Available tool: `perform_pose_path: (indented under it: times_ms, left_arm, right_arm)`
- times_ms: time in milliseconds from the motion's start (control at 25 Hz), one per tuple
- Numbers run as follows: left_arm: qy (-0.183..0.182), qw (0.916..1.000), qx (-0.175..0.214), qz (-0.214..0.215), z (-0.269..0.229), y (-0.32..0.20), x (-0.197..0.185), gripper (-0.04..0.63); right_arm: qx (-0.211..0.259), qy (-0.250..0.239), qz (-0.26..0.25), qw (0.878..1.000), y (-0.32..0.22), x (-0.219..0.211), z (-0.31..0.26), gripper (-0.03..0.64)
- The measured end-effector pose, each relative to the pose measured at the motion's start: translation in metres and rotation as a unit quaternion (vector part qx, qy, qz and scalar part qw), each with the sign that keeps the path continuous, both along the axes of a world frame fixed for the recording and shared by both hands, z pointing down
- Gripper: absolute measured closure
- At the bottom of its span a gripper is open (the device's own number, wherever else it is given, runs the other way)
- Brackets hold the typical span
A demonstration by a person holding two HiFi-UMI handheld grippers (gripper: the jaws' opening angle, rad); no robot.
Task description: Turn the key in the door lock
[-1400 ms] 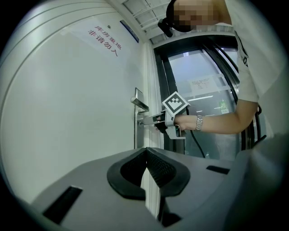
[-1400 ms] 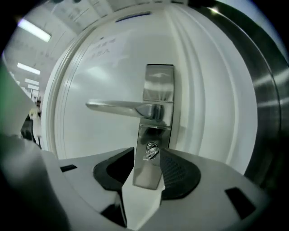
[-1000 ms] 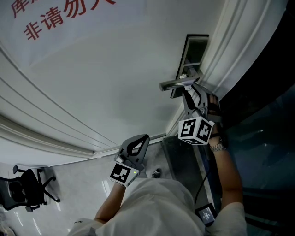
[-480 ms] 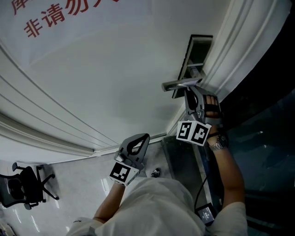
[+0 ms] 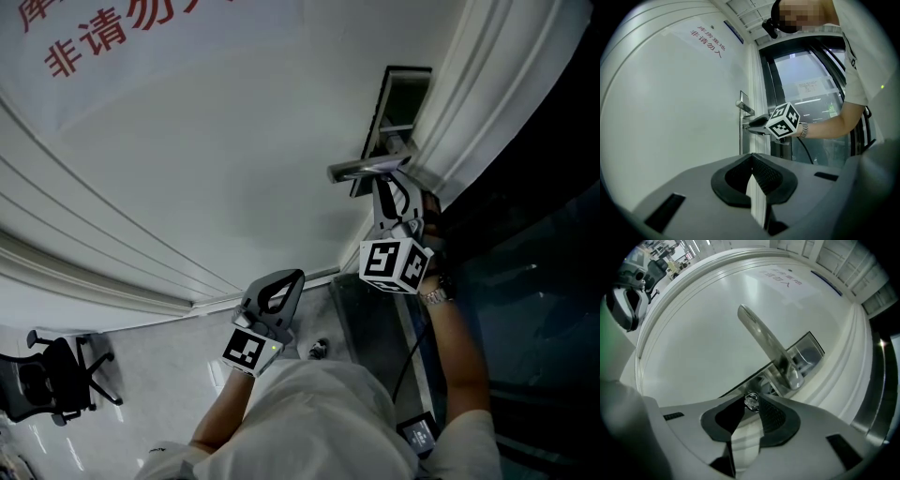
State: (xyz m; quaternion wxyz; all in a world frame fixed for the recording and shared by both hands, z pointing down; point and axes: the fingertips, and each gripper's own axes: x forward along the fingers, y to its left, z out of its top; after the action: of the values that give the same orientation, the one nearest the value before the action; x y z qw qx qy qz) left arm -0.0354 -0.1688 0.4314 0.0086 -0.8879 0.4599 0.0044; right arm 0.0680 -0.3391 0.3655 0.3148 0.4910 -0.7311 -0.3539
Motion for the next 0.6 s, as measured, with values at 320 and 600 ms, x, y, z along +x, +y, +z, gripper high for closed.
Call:
perform_pose_path:
  times_ms: [320,600]
  left_arm:
    - [-0.01,0.9999,-0.009,-0.009,0.003,0.007,-0.002,0.591]
    - [-0.014,0.9998,-0.013,-0.01,0.003,0.015,0.002,0.592]
  right_arm:
    - [-0.016,-0.088,-0.025,0.996,0.021,-0.005,-0.004,0.538]
    - [-0.094,-0.258,-0.06,0.96,0.078,-0.006,0.012,0.559]
